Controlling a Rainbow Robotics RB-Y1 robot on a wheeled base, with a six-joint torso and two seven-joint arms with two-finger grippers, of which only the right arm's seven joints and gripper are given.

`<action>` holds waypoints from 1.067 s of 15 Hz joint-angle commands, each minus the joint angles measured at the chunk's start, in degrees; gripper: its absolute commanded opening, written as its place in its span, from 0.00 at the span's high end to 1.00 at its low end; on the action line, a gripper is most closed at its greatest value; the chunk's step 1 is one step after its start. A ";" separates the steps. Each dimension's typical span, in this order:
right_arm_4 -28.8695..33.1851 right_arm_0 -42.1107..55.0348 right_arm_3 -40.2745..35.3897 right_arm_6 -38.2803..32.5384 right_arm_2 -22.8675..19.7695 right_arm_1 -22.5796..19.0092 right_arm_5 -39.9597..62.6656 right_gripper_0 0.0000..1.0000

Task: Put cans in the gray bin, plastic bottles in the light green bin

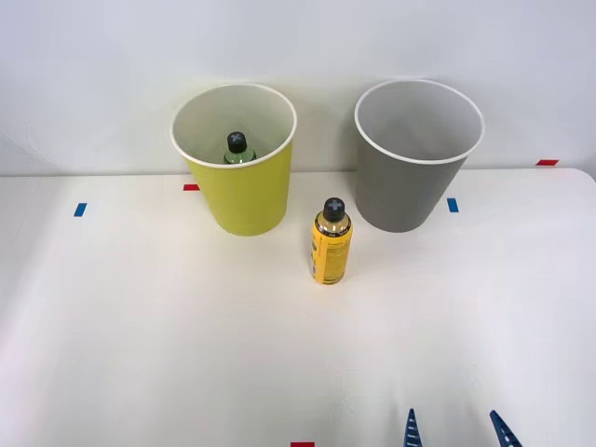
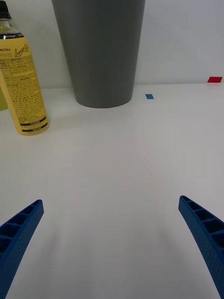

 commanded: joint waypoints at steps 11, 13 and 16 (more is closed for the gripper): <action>0.00 0.00 0.00 0.00 0.00 0.00 0.01 0.00; 0.00 0.00 0.00 0.00 0.00 0.00 0.01 0.00; 0.00 0.00 0.00 0.00 0.00 0.00 0.01 0.00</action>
